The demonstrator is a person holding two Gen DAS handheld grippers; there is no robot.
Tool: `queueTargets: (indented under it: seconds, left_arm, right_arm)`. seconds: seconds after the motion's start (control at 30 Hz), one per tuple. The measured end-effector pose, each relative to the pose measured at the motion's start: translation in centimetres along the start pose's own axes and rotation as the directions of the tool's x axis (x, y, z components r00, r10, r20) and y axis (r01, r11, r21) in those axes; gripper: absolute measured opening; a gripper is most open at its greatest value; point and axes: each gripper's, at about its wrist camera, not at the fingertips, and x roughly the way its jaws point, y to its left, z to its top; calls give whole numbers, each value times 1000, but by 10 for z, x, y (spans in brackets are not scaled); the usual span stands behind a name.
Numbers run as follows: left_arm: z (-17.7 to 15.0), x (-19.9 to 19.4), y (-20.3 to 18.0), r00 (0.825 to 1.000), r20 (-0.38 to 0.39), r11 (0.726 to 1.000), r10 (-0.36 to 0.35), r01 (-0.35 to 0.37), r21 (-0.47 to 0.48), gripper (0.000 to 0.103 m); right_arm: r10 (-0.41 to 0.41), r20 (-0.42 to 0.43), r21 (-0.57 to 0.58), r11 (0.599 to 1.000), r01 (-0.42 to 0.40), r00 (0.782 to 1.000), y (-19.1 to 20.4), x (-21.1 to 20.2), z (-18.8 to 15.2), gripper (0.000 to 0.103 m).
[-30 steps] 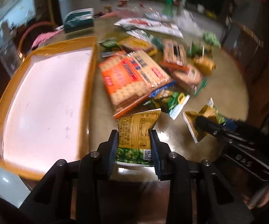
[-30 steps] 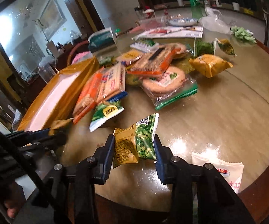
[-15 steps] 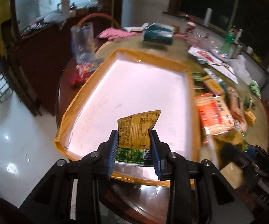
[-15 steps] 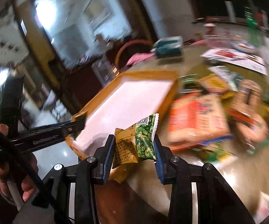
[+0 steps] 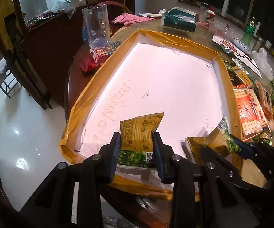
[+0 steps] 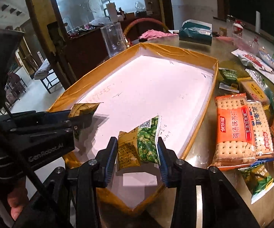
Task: Organize snacks
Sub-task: 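Grasp green pea snack bags with both tools and drop them into the tray, then grasp the white Dole snack bag with the right tool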
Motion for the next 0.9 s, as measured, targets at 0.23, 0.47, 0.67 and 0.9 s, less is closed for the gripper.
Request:
queueTargets:
  seconds: [0.23,0.47,0.67,0.9]
  left_arm:
    - [0,-14,9,998,58,998,-15,18,-52,79]
    - [-2,-45,-6,988,147,997,-36,45,-58,80]
    - [-14,-70,-49,974,196,994,-110,105,34,85]
    - [-32,-75,-112,964,137,964,-226,202,171,85]
  right_arm:
    - [13,65,-1,1000,-13,998,5,-24,-9,73]
    - [60,201,84,993,-78,978,-24,-78,-27,79]
    - [76,204,208,971,-119,976,-63,-100,-52,79]
    - [-6,212,307,950,-60,977,-105,-131,-89,79]
